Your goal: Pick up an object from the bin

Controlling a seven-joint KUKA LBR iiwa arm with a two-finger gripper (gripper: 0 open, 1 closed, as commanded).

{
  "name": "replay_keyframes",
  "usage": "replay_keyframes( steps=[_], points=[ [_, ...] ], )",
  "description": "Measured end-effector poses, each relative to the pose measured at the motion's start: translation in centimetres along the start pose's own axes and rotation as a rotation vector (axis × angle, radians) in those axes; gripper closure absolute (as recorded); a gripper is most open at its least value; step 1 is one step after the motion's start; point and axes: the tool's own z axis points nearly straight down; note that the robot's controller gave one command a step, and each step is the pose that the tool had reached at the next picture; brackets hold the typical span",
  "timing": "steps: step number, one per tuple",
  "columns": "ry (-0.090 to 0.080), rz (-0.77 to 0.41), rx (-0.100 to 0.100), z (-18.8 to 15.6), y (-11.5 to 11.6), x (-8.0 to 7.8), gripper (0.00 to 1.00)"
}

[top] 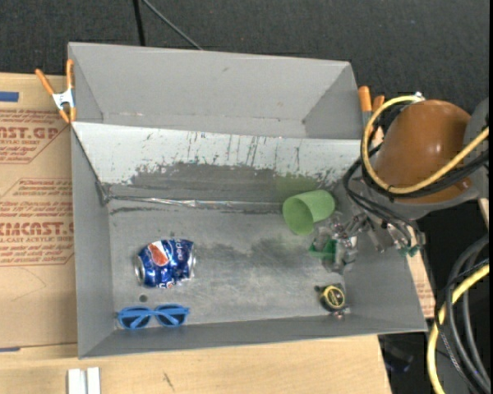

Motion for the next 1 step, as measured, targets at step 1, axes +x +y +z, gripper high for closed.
replay_keyframes(
  steps=[1],
  points=[
    [-0.003,-0.052,0.003,-11.69,1.71,-3.44,1.00]
  ],
)
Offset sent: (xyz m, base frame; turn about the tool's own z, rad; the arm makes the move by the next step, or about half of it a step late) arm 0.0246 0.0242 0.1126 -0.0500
